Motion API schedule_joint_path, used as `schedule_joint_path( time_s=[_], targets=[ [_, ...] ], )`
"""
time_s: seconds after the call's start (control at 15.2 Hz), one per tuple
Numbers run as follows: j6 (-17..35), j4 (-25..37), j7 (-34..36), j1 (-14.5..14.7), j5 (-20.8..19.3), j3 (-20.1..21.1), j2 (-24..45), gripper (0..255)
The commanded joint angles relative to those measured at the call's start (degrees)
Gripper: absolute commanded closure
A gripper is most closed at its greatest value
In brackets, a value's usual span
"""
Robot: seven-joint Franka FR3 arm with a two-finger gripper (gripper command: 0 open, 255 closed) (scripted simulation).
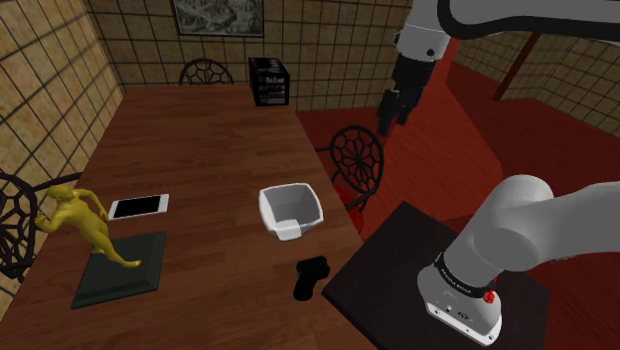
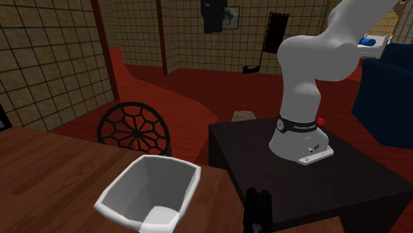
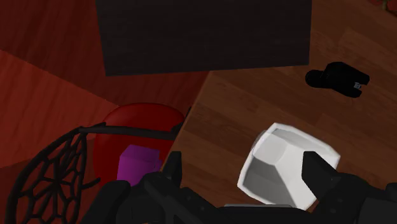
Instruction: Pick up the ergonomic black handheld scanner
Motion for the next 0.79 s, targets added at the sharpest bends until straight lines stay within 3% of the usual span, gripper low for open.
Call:
schedule_joint_path(
  time_s=[0.0,0.73],
  targets=[
    [0.00,0.00,0.00,0.00,0.00,0.00,0.00,0],
    [16.97,-9.39,-2.38,9.08,4.82,8.67,7.23,0]
  ],
)
